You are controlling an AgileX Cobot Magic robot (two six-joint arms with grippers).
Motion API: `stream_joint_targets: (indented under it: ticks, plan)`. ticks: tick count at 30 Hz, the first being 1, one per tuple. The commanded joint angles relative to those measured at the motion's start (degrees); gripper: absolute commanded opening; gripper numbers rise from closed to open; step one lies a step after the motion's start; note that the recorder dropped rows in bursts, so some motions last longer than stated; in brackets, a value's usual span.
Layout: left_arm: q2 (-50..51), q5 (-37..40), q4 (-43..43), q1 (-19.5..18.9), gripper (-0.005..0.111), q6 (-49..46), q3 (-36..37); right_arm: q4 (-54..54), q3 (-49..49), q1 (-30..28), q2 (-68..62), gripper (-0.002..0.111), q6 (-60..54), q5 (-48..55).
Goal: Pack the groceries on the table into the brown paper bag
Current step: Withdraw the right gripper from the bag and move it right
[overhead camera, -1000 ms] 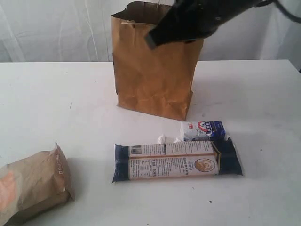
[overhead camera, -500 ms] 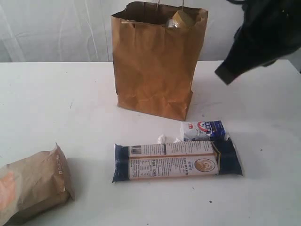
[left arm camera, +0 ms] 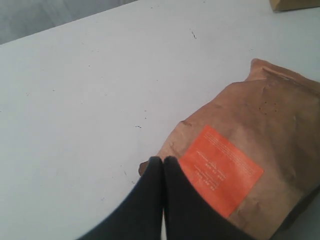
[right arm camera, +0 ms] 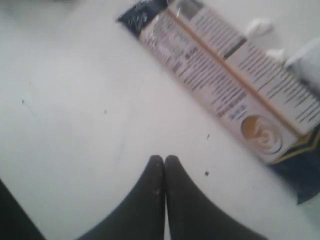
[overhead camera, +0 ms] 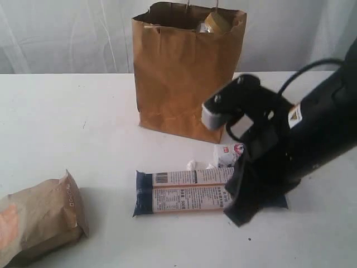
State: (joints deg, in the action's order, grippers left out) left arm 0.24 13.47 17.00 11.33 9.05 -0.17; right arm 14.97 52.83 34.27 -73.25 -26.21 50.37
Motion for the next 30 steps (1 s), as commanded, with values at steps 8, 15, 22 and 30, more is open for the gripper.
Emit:
stream_joint_targets:
  ticks: [8, 15, 22, 30]
  plan:
    - [-0.2, -33.4, -22.5, 0.4, 0.000, 28.6, 0.2, 5.3, -13.9, 0.0, -0.6, 0.000, -0.6, 0.5]
    - [-0.2, -55.5, -27.3, 0.3, 0.000, 19.2, 0.2, 6.2, -16.2, 0.0, -0.6, 0.000, -0.6, -1.2]
    - [6.9, -62.8, -51.9, 0.3, 0.000, -32.9, -21.6, 6.2, -16.2, 0.0, -0.6, 0.000, -0.6, -8.5]
    - [42.5, -16.0, -59.9, -0.1, 0.000, -69.3, -51.1, 6.2, -16.2, 0.0, -0.6, 0.000, -0.6, -9.5]
